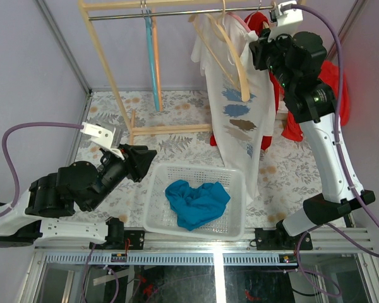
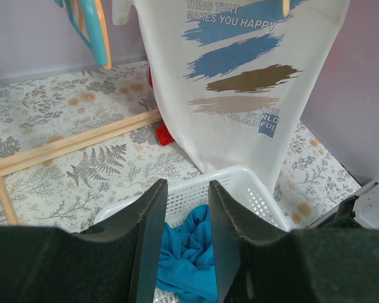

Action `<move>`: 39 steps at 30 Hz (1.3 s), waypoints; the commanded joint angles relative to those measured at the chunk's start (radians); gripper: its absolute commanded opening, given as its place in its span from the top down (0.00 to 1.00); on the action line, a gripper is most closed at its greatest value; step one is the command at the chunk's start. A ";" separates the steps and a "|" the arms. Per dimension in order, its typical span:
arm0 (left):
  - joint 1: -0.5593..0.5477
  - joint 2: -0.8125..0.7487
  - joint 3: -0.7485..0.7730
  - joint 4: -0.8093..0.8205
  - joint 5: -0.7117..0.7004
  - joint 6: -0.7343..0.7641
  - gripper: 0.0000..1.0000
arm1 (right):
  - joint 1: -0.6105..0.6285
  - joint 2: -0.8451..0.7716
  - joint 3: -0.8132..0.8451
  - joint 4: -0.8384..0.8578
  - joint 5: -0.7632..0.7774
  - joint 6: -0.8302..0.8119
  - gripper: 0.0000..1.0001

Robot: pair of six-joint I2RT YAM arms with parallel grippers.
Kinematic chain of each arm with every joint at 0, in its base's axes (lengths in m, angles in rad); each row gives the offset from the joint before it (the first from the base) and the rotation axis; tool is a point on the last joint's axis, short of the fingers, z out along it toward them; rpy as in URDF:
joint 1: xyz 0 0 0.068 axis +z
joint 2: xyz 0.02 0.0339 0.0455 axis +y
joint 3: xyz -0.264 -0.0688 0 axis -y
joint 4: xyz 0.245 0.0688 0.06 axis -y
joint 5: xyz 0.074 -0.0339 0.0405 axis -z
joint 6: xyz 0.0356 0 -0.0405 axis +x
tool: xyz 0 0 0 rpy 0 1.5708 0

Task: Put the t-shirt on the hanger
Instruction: Place the hanger at the clothesline.

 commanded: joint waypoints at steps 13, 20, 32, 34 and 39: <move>0.001 0.056 0.062 -0.003 -0.012 -0.005 0.68 | -0.055 0.096 0.217 0.102 -0.069 -0.009 1.00; 0.000 0.066 0.074 -0.013 -0.016 -0.005 0.68 | -0.085 0.113 0.176 0.108 -0.121 0.020 1.00; 0.000 0.076 0.074 -0.015 -0.017 -0.009 0.69 | -0.089 0.144 0.125 0.101 -0.212 0.064 1.00; 0.000 0.074 0.072 -0.018 -0.016 -0.013 0.69 | -0.090 0.140 0.113 0.095 -0.225 0.070 1.00; 0.001 0.074 0.068 -0.017 -0.014 -0.019 0.69 | -0.089 0.142 0.122 0.030 -0.233 0.064 0.77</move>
